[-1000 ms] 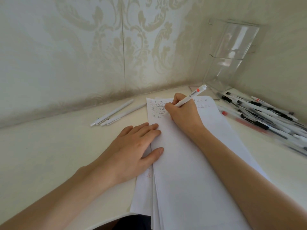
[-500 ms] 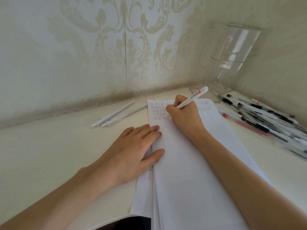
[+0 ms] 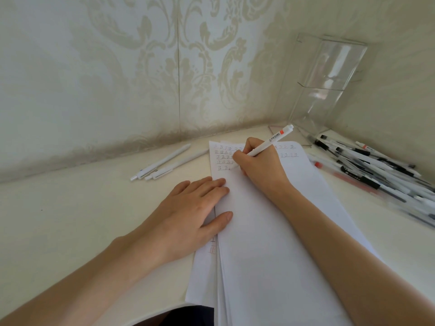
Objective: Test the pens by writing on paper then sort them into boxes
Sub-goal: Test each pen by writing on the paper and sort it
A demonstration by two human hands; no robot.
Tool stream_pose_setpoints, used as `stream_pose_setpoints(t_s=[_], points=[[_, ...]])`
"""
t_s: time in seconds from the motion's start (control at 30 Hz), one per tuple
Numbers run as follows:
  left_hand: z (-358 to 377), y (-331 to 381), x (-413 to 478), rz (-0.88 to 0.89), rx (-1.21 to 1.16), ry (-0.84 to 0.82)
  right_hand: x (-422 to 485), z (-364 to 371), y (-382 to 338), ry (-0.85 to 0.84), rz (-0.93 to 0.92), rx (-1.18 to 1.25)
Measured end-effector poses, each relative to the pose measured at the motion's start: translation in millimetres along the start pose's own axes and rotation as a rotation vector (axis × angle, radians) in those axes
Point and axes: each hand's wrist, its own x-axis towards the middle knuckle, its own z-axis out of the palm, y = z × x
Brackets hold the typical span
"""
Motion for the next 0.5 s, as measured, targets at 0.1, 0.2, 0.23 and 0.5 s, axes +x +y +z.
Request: stream_pose_setpoints(t_s=[0.1,0.2,0.23,0.5], points=[[0,0,0,0.004,0.003,0.008,2,0,2,0.051,0.002,-0.027],[1,-1,0,0.016,-0.005,0.012,2,-1,1,0.073,-0.001,-0.02],[0,-1,0,0.026,-0.009,0.022,1,-2,0,0.064,-0.007,0.011],[-13,-5,-2,-0.027,-0.532,0.191,-9,-4,0,-0.138,-0.191,-0.035]])
